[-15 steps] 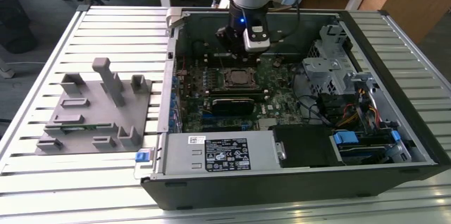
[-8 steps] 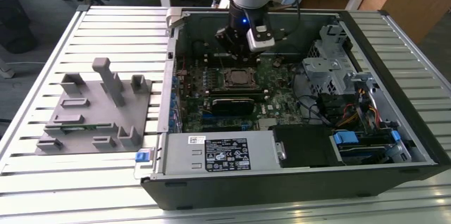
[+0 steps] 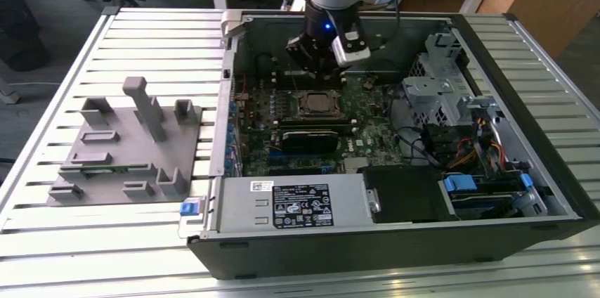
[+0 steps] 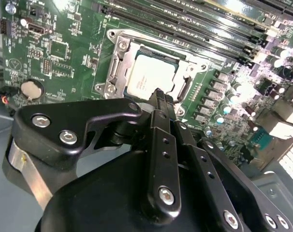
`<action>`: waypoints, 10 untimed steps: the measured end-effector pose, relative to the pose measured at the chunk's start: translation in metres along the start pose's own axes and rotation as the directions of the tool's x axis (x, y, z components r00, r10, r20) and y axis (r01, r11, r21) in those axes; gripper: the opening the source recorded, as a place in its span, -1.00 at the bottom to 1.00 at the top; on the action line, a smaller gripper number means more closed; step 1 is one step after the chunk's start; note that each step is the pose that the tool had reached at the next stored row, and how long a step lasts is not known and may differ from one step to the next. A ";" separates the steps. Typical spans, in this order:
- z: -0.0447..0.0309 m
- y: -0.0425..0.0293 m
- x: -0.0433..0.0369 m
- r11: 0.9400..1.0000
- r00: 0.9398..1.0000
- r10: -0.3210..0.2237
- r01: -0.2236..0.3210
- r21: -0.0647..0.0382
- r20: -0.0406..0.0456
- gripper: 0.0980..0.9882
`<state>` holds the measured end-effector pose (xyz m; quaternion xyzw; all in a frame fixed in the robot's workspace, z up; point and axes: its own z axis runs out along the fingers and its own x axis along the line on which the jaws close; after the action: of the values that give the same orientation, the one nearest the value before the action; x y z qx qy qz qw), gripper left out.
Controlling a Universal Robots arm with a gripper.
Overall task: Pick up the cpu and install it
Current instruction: 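Install the first cpu locking lever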
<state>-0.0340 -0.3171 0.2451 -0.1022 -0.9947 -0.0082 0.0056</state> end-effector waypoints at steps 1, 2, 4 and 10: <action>-0.0019 0.0000 0.0000 1.000 1.000 -0.003 0.003 -0.001 0.000 -0.98; -0.0043 0.0000 0.0001 1.000 1.000 -0.005 0.005 -0.002 -0.001 -0.98; -0.0089 0.0001 0.0001 1.000 1.000 -0.010 0.010 -0.004 -0.001 -0.98; -0.0179 0.0003 0.0003 1.000 1.000 -0.021 0.021 -0.009 -0.002 -0.98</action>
<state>-0.0341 -0.3171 0.2630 -0.0917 -0.9957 -0.0128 0.0063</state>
